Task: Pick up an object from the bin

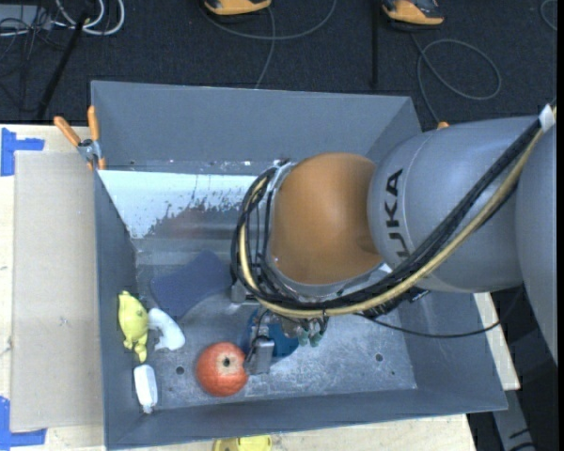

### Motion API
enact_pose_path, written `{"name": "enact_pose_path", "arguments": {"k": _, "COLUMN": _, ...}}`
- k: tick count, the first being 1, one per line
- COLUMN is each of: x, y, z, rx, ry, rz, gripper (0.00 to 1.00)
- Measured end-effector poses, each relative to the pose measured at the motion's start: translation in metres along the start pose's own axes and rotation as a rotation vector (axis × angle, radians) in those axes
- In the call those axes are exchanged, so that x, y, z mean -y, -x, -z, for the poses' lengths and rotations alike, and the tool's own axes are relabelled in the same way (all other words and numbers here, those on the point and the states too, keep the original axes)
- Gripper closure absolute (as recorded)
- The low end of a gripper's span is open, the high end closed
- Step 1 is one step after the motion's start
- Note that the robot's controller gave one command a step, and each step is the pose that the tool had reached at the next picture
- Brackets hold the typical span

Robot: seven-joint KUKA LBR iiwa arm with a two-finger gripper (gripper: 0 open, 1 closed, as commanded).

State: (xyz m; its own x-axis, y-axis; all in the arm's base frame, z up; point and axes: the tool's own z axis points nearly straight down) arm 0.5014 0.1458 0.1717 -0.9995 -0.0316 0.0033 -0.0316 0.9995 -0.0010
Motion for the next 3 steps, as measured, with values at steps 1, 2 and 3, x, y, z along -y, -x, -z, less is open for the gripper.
{"name": "enact_pose_path", "arguments": {"k": 1, "x": 0.003, "y": -0.011, "z": -0.031, "rx": 0.012, "ry": 0.002, "rz": 0.047, "gripper": 0.00}}
{"name": "enact_pose_path", "arguments": {"k": 2, "x": 0.014, "y": -0.022, "z": -0.082, "rx": 0.013, "ry": 0.007, "rz": 0.051, "gripper": 0.00}}
{"name": "enact_pose_path", "arguments": {"k": 3, "x": 0.013, "y": -0.014, "z": -0.080, "rx": 0.015, "ry": 0.009, "rz": 0.017, "gripper": 0.00}}
